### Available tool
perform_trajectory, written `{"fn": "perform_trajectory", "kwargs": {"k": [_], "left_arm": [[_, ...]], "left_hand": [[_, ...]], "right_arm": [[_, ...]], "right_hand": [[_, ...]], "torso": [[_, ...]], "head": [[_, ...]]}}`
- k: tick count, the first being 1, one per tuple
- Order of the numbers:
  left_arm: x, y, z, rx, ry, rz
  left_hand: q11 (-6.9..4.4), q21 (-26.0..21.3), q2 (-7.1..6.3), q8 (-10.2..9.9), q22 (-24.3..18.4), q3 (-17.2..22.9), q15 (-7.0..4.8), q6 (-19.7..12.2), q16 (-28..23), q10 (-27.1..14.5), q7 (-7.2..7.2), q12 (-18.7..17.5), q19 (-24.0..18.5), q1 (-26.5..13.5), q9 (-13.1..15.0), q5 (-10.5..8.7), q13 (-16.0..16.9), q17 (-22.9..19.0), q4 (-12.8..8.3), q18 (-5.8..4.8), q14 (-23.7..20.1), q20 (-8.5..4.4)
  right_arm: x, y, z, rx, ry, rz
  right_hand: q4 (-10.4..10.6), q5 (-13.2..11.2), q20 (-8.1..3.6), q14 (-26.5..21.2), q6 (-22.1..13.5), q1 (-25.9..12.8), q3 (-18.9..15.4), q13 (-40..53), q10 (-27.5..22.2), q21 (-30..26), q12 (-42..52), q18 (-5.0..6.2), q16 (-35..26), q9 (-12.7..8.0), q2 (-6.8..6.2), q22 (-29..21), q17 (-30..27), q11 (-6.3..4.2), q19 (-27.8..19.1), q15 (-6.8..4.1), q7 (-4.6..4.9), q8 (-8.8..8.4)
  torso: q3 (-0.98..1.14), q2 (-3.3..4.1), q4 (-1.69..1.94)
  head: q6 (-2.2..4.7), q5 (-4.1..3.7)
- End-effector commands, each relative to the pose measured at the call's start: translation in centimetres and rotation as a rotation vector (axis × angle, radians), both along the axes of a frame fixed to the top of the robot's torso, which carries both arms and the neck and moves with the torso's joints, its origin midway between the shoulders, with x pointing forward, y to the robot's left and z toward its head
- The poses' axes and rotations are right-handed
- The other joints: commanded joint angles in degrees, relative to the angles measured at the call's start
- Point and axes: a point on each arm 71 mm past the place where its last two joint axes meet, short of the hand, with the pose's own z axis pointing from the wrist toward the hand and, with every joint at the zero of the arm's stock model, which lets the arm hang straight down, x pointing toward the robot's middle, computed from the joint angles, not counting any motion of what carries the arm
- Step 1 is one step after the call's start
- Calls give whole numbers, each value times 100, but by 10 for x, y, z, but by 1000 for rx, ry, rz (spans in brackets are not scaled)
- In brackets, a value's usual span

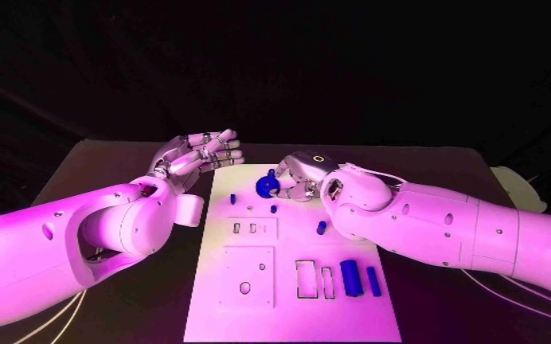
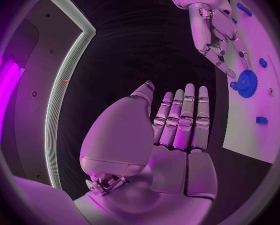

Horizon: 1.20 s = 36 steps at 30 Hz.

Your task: Assemble the parts on the task board

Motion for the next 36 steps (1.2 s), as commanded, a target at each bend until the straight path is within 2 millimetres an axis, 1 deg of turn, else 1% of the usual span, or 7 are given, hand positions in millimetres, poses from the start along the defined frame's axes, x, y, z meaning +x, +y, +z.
{"fn": "perform_trajectory", "kwargs": {"k": [1, 3, 10, 15, 19, 26, 36], "left_arm": [[0, 0, 2, -6, -8, -5], [0, 0, 1, -6, -8, -5], [1, 1, 1, -5, -6, -5], [2, 1, 0, -6, -5, -8], [4, 1, 0, -6, -4, -8], [6, 1, -1, -5, -3, -7], [6, 1, -2, -6, -2, -9]], "left_hand": [[24, -15, 47, -27, -9, -23, 42, -17, -40, -29, 47, -22, 41, 19, -9, 11, -5, 9, -27, 25, 5, -2], [24, -15, 47, -27, -9, -23, 42, -17, -40, -29, 47, -22, 41, 19, -9, 11, -5, 9, -27, 25, 5, -2], [24, -15, 47, -27, -9, -23, 42, -17, -41, -29, 47, -23, 41, 20, -9, 11, -5, 9, -27, 25, 6, -2], [24, -15, 47, -27, -10, -25, 42, -15, -42, -27, 46, -23, 42, 20, -8, 11, -4, 9, -28, 25, 6, -2], [24, -15, 47, -27, -10, -25, 42, -15, -42, -27, 46, -23, 42, 20, -8, 11, -4, 9, -28, 25, 6, -2], [24, -15, 47, -27, -10, -25, 42, -15, -42, -27, 46, -23, 42, 20, -8, 11, -4, 9, -28, 25, 6, -2], [24, -15, 47, -27, -10, -25, 42, -15, -42, -27, 46, -23, 42, 20, -8, 11, -4, 9, -28, 25, 6, -2]], "right_arm": [[-6, -13, 12, 125, -55, 29], [-8, -27, 18, 175, -34, 41], [-7, -102, 33, 351, 127, 0], [-6, -145, 33, 357, 160, -46], [-5, -169, 31, 331, 160, -75], [-2, -187, 19, 280, 175, -110], [1, -190, -1, 214, 220, -133]], "right_hand": [[-55, 37, 18, 566, 51, 133, 33, 732, 48, -10, 37, -100, 9, -14, -3, 794, 1372, -5, 83, 18, -13, 0], [-140, 66, 10, 558, 89, 270, 64, 747, 64, -62, 50, -85, -2, -22, -24, 743, 1341, -15, 44, 9, -22, 2], [-615, -245, -23, 457, 279, 871, 171, 516, -157, -582, -170, 61, -157, -55, -172, 233, 947, -54, -359, -30, -59, 18], [-742, -357, -37, 461, 360, 1012, 186, 460, -211, -666, -227, 78, -159, -65, -208, 170, 957, -71, -412, -45, -77, 39], [-787, -334, -40, 483, 320, 1052, 177, 472, -199, -628, -217, 63, -128, -86, -242, 218, 1039, -67, -374, -45, -69, 7], [-818, -293, -38, 504, 269, 1075, 169, 472, -197, -603, -217, 53, -96, -110, -258, 251, 1121, -54, -346, -37, -52, -31], [-824, -284, -22, 516, 147, 1044, 123, 442, -228, -608, -244, 51, -78, -153, -277, 259, 1168, -22, -336, -11, -17, -104]], "torso": [[-5, -11, -7], [-9, -16, -8], [-10, -73, -91], [9, -101, -117], [24, -111, -124], [26, -102, -109], [34, -85, -88]], "head": [[-1, -30], [14, -73], [-1, -118], [-6, -127], [-8, -138], [10, -143], [-9, -128]]}}
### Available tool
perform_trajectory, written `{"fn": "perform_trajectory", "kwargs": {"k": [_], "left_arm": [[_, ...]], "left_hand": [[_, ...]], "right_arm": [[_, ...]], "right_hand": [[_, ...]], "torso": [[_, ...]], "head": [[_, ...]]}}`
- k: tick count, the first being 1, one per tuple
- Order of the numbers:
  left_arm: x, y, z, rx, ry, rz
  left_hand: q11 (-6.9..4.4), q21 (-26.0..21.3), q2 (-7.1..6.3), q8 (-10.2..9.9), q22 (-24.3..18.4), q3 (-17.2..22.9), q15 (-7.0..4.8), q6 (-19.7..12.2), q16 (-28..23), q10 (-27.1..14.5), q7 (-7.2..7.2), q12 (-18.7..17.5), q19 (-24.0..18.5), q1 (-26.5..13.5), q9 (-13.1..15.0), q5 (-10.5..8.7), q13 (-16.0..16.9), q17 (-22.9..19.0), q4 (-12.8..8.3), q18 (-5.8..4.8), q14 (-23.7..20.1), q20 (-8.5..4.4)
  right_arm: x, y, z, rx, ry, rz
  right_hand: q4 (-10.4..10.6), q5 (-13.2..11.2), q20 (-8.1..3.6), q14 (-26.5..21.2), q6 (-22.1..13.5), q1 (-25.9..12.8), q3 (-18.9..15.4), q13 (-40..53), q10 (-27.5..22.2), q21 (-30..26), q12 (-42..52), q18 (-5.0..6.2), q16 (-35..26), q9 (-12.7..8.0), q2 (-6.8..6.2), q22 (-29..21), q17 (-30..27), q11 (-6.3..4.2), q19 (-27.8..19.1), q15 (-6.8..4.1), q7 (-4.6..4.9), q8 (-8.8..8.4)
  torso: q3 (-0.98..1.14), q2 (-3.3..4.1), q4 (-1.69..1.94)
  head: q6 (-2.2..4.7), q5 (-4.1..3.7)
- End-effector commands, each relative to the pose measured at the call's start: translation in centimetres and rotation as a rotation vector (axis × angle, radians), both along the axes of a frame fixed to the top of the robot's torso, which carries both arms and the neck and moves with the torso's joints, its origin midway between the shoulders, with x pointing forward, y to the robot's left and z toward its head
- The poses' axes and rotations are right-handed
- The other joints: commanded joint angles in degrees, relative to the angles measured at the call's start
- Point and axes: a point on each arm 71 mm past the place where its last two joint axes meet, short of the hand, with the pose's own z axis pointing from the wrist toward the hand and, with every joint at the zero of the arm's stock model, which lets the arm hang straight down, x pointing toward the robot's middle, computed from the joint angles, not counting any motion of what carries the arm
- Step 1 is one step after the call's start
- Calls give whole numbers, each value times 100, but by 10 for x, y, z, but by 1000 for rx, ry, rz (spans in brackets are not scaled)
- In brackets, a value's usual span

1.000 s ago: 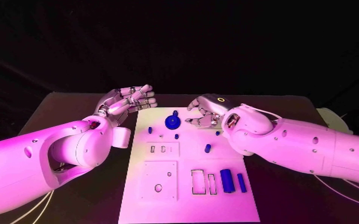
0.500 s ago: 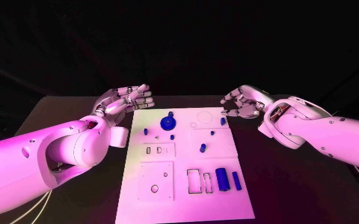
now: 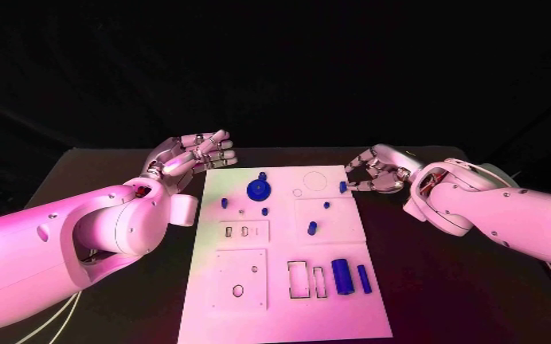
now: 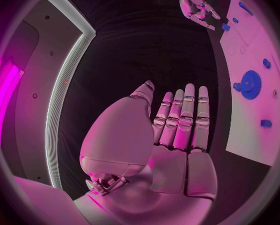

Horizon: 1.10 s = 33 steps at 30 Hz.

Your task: Assemble the parts on the task board

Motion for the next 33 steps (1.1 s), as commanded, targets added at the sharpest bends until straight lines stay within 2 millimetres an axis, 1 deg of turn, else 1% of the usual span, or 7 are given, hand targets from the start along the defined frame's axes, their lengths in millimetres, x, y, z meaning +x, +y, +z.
{"fn": "perform_trajectory", "kwargs": {"k": [1, 7, 13, 20, 25, 29, 33], "left_arm": [[0, -3, 1, -12, -6, -22], [-1, -3, 1, -12, -6, -23], [-1, -3, 1, -12, -6, -23], [-1, -3, 1, -12, -5, -23], [-1, -3, 1, -12, -5, -23], [-1, -3, 1, -12, -5, -23], [-1, -2, 1, -11, -4, -21]], "left_hand": [[24, -16, 48, -27, -5, -9, 42, -15, -21, -27, 46, -23, 42, 20, -8, 11, -6, 6, -13, 25, 6, -2], [24, -16, 48, -27, -5, -9, 42, -15, -21, -27, 46, -23, 42, 20, -8, 11, -6, 6, -13, 25, 6, -2], [24, -16, 48, -27, -5, -9, 42, -15, -21, -27, 46, -23, 42, 20, -8, 11, -6, 6, -13, 25, 6, -2], [24, -16, 48, -27, -5, -9, 42, -15, -21, -27, 46, -23, 42, 20, -8, 11, -6, 6, -13, 25, 6, -2], [24, -16, 48, -27, -5, -9, 42, -15, -21, -27, 46, -23, 42, 20, -8, 11, -6, 6, -13, 25, 6, -2], [24, -16, 48, -27, -5, -9, 42, -15, -21, -27, 46, -23, 42, 20, -8, 11, -6, 6, -13, 25, 6, -2], [19, -19, 51, -27, -9, -16, 42, -1, -31, -11, 38, -25, 44, 25, -4, 10, -1, 9, -20, 26, 11, -2]], "right_arm": [[0, 1, -6, -46, 31, 26], [2, 1, -11, -58, 38, 19], [3, 4, -14, -66, 37, 18], [7, 7, -16, -70, 29, 13], [9, 9, -17, -71, 29, 12], [11, 10, -18, -73, 32, 11], [11, 11, -19, -78, 39, 9]], "right_hand": [[-17, 31, 13, 517, -70, 11, -38, 441, -39, 8, -21, 52, 24, -14, -16, 255, 1174, 17, 20, -8, 14, -41], [-17, 45, 18, 521, -92, 8, -44, 437, -44, 7, -25, 51, 30, -21, -12, 257, 1191, 23, 22, -3, 20, -53], [-16, 62, 21, 523, -99, 9, -41, 448, -35, 20, -14, 47, 33, -24, 5, 272, 1198, 26, 34, 1, 23, -56], [-14, 79, 28, 520, -19, 26, 4, 486, 4, 65, 24, 35, 29, -16, 114, 325, 1190, 21, 78, 2, 15, -10], [-20, 68, 25, 523, 48, 36, 36, 514, 33, 89, 52, 28, 34, -10, 164, 355, 1203, 9, 103, -6, 3, 23], [-21, 53, 20, 525, 106, 35, 62, 531, 53, 102, 70, 25, 37, -6, 198, 372, 1212, -1, 116, -14, -9, 50], [-20, 46, 14, 526, 166, 29, 79, 545, 69, 113, 84, 22, 39, 0, 218, 387, 1216, -13, 127, -23, -25, 78]], "torso": [[2, 6, 6], [2, 6, -9], [9, 7, 1], [7, 9, 10], [10, 5, -6], [2, 1, -6], [6, -1, -9]], "head": [[-26, 2], [-33, 39], [-32, 37], [-52, 30], [-70, 66], [-84, 42], [-94, 40]]}}
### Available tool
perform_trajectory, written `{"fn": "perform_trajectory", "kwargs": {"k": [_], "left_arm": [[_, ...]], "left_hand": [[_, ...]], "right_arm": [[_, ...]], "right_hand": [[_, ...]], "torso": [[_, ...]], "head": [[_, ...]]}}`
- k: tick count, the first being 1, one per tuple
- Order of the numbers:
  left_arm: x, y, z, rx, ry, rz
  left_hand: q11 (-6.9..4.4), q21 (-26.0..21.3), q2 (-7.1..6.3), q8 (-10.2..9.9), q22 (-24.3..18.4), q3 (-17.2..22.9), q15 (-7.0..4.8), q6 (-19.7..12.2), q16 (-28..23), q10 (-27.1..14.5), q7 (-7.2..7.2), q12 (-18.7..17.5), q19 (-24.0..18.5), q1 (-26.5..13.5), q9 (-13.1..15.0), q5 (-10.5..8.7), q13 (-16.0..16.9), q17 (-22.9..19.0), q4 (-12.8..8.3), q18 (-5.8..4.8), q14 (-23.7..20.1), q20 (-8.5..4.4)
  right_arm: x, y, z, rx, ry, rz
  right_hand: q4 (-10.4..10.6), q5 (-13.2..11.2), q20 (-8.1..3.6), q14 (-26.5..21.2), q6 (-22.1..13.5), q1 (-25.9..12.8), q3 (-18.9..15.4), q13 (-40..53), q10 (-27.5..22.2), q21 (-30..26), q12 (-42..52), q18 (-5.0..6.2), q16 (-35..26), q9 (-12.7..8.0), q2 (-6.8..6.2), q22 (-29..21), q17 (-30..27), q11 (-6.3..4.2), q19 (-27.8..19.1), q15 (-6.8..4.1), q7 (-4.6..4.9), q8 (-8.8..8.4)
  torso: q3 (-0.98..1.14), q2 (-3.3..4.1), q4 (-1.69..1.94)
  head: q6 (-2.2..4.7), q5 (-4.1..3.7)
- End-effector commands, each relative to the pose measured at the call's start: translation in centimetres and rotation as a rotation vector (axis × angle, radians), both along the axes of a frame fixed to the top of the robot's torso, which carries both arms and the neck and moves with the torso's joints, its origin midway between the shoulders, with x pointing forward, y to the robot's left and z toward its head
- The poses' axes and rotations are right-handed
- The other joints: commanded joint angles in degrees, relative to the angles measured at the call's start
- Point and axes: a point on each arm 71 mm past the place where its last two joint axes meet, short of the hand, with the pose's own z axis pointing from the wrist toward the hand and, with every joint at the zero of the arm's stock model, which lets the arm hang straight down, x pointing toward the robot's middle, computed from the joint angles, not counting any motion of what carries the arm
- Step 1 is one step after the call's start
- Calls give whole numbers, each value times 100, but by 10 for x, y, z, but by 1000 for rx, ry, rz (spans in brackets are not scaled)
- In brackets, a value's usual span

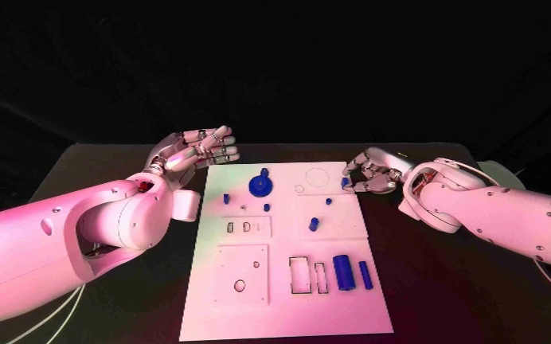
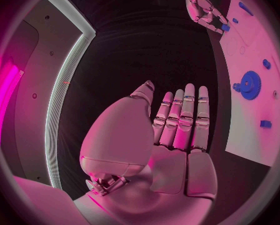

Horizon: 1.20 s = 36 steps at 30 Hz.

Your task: Assemble the parts on the task board

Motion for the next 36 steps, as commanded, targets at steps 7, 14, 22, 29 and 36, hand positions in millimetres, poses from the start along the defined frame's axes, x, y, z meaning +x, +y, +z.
{"fn": "perform_trajectory", "kwargs": {"k": [7, 14, 22, 29, 36], "left_arm": [[0, -1, 1, -9, -5, -16], [0, -1, 1, -9, -4, -16], [-1, -1, 1, -9, -3, -18], [-1, -1, 1, -9, 0, -21], [0, -1, 1, -9, 1, -21]], "left_hand": [[19, -20, 51, -28, -9, -16, 41, -1, -31, -12, 38, -25, 44, 25, -4, 10, -2, 10, -20, 26, 11, -2], [19, -20, 52, -28, -10, -16, 41, 0, -33, -11, 38, -26, 44, 26, -4, 11, -2, 10, -21, 26, 11, -2], [16, -24, 83, -35, -14, -1, 39, 6, -46, -4, 33, -36, 46, 58, -2, 16, 0, 14, -40, 26, 17, -2], [16, -26, 86, -38, -15, 1, 39, 4, -50, -6, 35, -39, 46, 62, -3, 16, 0, 14, -43, 26, 17, -2], [16, -26, 86, -38, -15, 1, 39, 4, -50, -6, 35, -39, 46, 62, -3, 16, 0, 14, -43, 26, 17, -2]], "right_arm": [[1, 1, -3, -35, 20, 3], [1, 3, -4, -48, 29, 6], [2, 5, -6, -59, 41, 3], [3, 7, -6, -60, 41, 4], [3, 9, -6, -57, 35, 5]], "right_hand": [[-16, -11, 3, 528, 121, 12, 56, 587, 87, 51, 61, 16, 43, 11, 76, 411, 1221, -9, 62, -36, -21, 49], [-20, -18, -7, 532, 171, 10, 74, 612, 113, 68, 84, 11, 49, 14, 90, 432, 1237, -24, 77, -49, -40, 70], [-19, -22, -10, 534, 182, 6, 77, 617, 119, 74, 90, 9, 52, 14, 94, 438, 1245, -28, 82, -52, -44, 74], [-17, -37, -15, 537, 195, -1, 84, 630, 132, 88, 102, 5, 56, 12, 103, 454, 1255, -33, 93, -57, -49, 78], [-11, -53, -38, 543, 291, -6, 143, 672, 176, 132, 141, -7, 66, 15, 180, 504, 1281, -69, 130, -85, -92, 116]], "torso": [[0, -5, 0], [-1, -3, 0], [1, -3, 0], [1, -3, -1], [4, -4, 1]], "head": [[-14, -22], [-27, -27], [-15, -10], [-15, -20], [-28, -25]]}}
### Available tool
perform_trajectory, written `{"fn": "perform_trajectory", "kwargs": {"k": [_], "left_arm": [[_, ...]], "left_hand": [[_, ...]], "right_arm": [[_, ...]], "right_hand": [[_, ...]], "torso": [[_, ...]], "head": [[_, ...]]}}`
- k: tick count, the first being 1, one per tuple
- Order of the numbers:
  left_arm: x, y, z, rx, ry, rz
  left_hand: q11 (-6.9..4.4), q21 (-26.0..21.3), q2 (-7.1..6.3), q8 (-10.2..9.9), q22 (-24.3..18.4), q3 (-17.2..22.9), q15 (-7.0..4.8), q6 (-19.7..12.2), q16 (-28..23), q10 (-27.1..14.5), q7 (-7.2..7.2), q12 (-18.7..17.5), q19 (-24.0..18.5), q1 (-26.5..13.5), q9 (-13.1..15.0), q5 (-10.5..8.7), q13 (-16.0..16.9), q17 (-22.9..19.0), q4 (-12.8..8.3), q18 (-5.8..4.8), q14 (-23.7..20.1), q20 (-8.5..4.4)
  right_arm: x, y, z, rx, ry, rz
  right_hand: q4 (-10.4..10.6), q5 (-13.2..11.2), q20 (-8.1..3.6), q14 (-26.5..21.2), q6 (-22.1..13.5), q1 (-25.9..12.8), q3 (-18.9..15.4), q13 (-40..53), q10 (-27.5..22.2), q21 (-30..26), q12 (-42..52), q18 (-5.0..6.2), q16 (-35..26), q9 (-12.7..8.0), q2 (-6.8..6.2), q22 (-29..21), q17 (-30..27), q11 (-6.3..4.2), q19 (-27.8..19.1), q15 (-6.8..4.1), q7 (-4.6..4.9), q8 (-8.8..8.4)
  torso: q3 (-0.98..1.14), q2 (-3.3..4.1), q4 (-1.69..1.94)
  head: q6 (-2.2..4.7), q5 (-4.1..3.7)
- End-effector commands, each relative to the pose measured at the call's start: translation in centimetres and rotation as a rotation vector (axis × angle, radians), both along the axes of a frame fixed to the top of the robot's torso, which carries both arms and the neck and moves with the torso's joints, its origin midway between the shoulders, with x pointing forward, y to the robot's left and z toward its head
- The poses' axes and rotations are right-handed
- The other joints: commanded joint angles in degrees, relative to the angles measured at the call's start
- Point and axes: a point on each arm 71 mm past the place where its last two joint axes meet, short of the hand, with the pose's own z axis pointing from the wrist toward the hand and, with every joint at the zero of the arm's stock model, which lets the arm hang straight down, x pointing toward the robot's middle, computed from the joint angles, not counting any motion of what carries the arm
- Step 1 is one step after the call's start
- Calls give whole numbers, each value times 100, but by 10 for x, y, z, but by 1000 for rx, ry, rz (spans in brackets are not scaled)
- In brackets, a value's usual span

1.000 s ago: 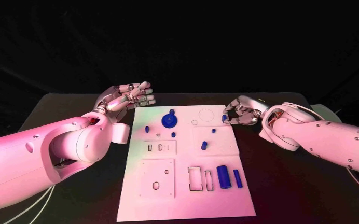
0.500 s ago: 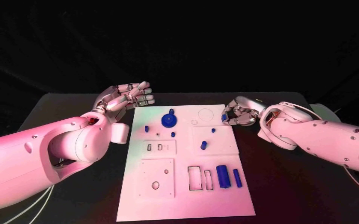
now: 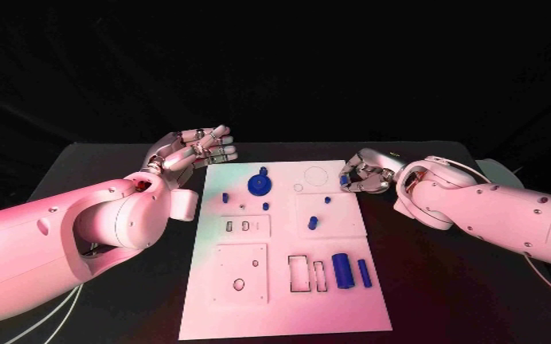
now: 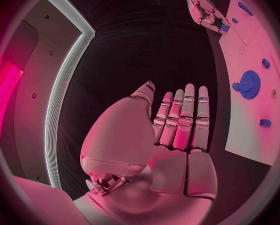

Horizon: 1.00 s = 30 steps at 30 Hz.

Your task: Assemble the parts on the task board

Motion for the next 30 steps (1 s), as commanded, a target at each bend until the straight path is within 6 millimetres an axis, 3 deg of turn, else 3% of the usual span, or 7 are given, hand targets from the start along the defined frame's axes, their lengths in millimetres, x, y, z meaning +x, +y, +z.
{"fn": "perform_trajectory", "kwargs": {"k": [1, 9, 12, 21, 30], "left_arm": [[0, -2, 1, -11, -4, -21], [0, -2, 1, -10, 3, -25], [0, -1, 0, -9, 5, -25], [0, -1, 0, -8, 8, -25], [4, 0, -2, -5, 11, -21]], "left_hand": [[16, -26, 40, -38, -5, 1, 39, 4, -16, -6, 35, -39, 46, 16, -3, 16, -1, 6, -43, 25, 17, -2], [22, -30, 41, -49, -8, -4, 43, -6, -28, -15, 43, -51, 44, 14, -5, 13, -2, 6, -44, 24, 12, -2], [23, -31, 41, -51, -9, -5, 44, -7, -30, -16, 44, -52, 44, 13, -5, 13, -2, 6, -44, 24, 10, -1], [26, -34, 42, -56, -10, -8, 48, -11, -40, -20, 46, -58, 41, 12, -6, 12, -3, 4, -45, 23, 0, -1], [27, -35, 43, -57, -11, -8, 49, -11, -44, -20, 47, -59, 40, 13, -6, 12, -3, 4, -46, 23, -2, 0]], "right_arm": [[0, 0, -1, -13, 1, 2], [0, 0, 2, 2, -40, -12], [0, -1, 4, 9, -60, -23], [-9, 8, 12, 44, -96, -26], [-40, 59, 33, 56, -113, 60]], "right_hand": [[5, -24, -1, 544, 88, -1, 63, 681, 52, 39, 38, -10, 24, 13, 88, 514, 1288, -27, 53, -49, -19, 51], [31, 155, -87, 551, 375, -43, 180, 742, 121, 89, 91, -23, 33, 55, 219, 577, 1312, -149, 97, -153, -163, 211], [-16, 44, -136, 551, 458, 21, 286, 759, 144, 118, 104, -32, 33, 77, 295, 613, 1314, -205, 121, -205, -221, 277], [-74, -35, -165, 558, 455, 66, 378, 757, 148, 206, 98, -59, 44, 81, 316, 702, 1342, -222, 186, -223, -233, 299], [-93, -93, -173, 566, 429, 64, 436, 731, 130, 254, 70, -74, 57, 77, 340, 751, 1375, -220, 223, -224, -227, 298]], "torso": [[0, 0, -1], [0, -1, -6], [3, -2, -6], [0, -14, -9], [-6, -57, -4]], "head": [[-6, -2], [7, -3], [-4, -5], [-10, 9], [-68, 23]]}}
